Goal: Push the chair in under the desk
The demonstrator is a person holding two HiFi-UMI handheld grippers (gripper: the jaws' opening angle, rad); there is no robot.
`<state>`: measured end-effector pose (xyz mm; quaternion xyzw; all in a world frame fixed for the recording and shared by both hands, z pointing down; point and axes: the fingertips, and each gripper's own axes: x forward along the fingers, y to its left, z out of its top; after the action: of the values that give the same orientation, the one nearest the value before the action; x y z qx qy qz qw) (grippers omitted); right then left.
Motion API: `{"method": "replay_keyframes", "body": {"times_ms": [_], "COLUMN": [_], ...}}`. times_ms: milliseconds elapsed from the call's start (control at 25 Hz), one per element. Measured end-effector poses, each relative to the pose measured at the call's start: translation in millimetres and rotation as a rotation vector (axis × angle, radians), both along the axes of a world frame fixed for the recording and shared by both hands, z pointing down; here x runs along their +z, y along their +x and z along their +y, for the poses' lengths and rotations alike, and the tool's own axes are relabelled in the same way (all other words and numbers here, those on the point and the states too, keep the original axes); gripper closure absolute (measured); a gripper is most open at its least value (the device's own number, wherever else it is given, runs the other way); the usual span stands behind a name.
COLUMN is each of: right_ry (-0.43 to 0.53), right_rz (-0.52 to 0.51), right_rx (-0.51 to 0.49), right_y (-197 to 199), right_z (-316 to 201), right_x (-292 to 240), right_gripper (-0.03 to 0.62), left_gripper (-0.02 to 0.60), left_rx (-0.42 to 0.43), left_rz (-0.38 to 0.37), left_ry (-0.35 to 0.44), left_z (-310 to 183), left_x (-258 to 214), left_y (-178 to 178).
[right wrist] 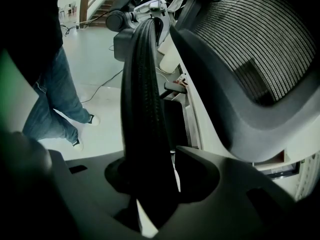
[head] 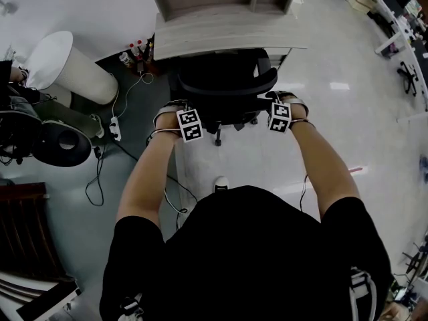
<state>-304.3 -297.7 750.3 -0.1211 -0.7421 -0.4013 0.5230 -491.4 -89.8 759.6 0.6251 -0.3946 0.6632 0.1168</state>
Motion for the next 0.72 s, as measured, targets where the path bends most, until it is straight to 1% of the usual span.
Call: {"method": "replay_keyframes", "body": {"times_ms": [200,720], "right_ry": [0.002,0.008], "right_rz": [-0.009,-0.016], "right_rx": [-0.001,-0.002], "right_y": [-8.2,-7.7], "right_z": [-3.9,-4.7], "right_x": [-1.5,-0.5], "right_gripper": [0.44,0.439], "left_gripper": [0.459,0.46], "left_rx": [0.0,0.003], "left_rz": [0.001,0.0], "left_ry": [-0.004,-0.002], "left_z": [-3.7,-4.1], "left_x": [-0.1,0.0], "left_y": [-7.7,-6.7]}}
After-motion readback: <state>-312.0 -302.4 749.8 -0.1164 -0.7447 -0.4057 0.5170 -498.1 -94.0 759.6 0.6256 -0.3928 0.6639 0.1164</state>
